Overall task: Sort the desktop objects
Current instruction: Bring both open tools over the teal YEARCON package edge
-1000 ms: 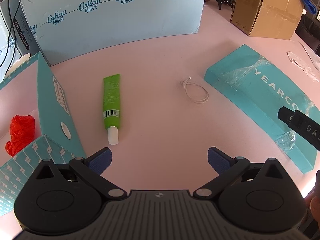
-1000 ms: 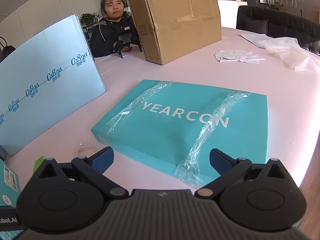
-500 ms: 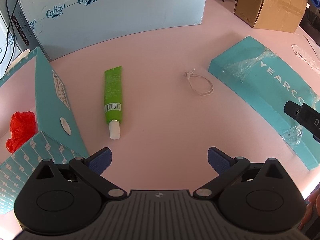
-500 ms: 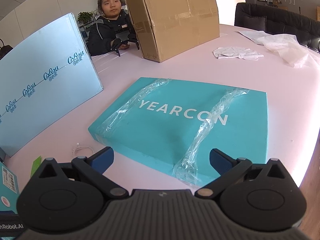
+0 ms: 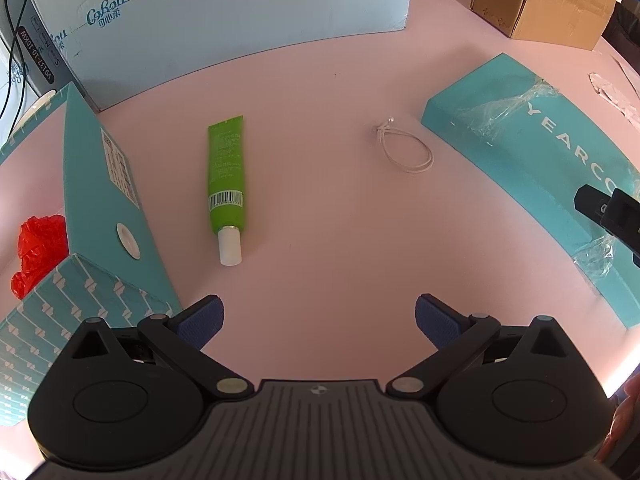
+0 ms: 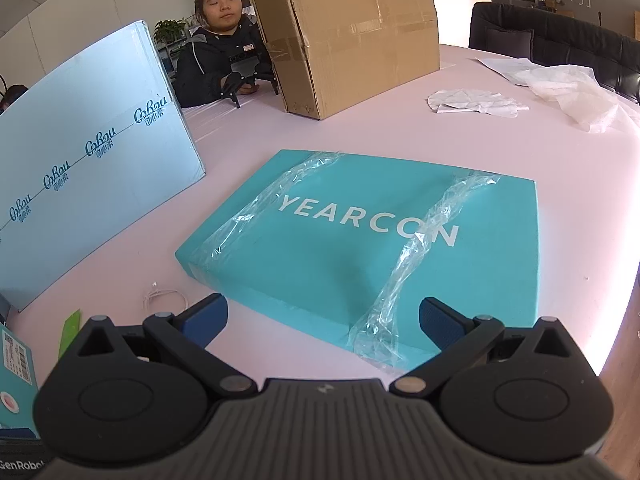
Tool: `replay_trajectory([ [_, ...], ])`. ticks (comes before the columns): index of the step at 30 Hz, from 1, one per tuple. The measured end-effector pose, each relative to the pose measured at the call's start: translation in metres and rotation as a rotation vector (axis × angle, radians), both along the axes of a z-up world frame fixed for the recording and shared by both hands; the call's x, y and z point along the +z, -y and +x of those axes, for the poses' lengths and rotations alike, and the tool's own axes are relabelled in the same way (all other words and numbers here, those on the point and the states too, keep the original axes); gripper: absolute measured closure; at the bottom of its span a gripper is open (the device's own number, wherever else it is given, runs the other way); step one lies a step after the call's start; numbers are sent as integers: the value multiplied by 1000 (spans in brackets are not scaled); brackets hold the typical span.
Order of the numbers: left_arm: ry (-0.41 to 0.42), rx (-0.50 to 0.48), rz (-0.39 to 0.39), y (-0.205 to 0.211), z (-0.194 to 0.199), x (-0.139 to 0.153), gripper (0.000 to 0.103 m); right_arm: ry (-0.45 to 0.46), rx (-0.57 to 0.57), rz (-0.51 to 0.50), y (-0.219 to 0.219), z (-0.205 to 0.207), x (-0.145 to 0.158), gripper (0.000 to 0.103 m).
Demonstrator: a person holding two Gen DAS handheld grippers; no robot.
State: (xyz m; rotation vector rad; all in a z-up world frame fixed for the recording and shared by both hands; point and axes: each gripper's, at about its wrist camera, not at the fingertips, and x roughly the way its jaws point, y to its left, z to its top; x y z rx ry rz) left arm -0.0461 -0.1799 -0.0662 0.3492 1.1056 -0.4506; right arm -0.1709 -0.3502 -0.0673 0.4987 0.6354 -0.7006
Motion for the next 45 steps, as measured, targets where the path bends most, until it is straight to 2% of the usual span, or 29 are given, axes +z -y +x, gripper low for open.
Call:
replay_trajectory([
  [8,-5,-11,5,2,-1,-1,1,1,-7,2,1,-1,-1,0],
  [17,43,-10,-95,0,-1,13,1,19,-30,-15,5,-4,2,0],
  [23,83,-29,-124,6,4,21,1,36,-39,-36,5,-5,4,0],
  [45,163,-50,-150,35,27,35,1,39,-92,-69,12,0,1,0],
])
